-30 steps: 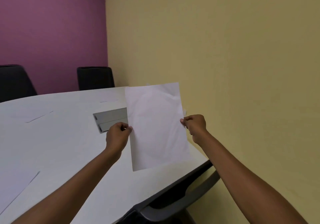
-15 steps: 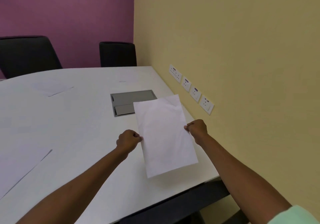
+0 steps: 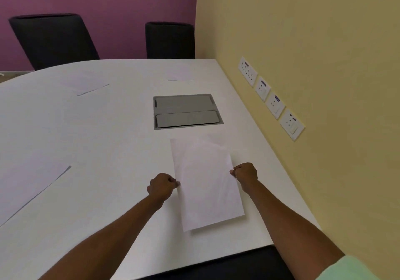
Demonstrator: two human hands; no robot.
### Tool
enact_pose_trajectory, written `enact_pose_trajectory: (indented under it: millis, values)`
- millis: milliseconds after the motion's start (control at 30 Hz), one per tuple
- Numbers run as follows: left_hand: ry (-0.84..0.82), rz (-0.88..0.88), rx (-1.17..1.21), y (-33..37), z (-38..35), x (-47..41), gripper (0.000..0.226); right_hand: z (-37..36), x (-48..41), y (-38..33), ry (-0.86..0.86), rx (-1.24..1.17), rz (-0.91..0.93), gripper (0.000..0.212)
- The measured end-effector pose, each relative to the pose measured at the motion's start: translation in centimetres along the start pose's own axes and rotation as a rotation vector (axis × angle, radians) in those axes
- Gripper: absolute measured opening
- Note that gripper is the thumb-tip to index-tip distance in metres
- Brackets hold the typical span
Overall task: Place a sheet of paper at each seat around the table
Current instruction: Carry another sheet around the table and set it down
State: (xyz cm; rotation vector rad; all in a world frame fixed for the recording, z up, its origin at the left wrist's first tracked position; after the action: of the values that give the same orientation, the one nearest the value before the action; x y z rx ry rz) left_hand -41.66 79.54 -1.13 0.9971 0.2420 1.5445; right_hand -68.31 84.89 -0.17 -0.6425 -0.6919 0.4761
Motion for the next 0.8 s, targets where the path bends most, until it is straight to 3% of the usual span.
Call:
enact_pose_trajectory:
  millis: [167, 267, 533, 800]
  values:
    - [-0.015, 0.068, -0.006, -1.8, -2.4, -2.6, 0.022, -1.9, -2.6, 1.8, -0.046, 0.098, -0.069, 0.024]
    - [0.005, 0.101, -0.034, -2.8, -3.2, -3.8, 0.022, -3.1, -3.7, 2.5, -0.064, 0.120, -0.104, 0.015]
    - [0.038, 0.081, -0.102, -4.0, -5.1, -5.7, 0.011, -5.2, -5.6, 4.1, -0.099, 0.167, -0.099, 0.023]
    - [0.039, 0.022, -0.186, -4.1, -6.0, -6.6, 0.011, -5.6, -7.2, 5.8, -0.120, 0.178, -0.135, 0.019]
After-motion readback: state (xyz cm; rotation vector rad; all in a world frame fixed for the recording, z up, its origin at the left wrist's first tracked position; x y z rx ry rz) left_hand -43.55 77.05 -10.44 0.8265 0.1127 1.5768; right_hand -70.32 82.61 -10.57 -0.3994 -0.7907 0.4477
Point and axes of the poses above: each hand's wrist, its own x-axis away from the middle knuckle, its own z-axis out of the back of the hand, y = z × x, the point moved 1 cm from there along -x, towards the middle knuckle, and after that the axes turned 1 degree about -y, right-handed, at the moved point
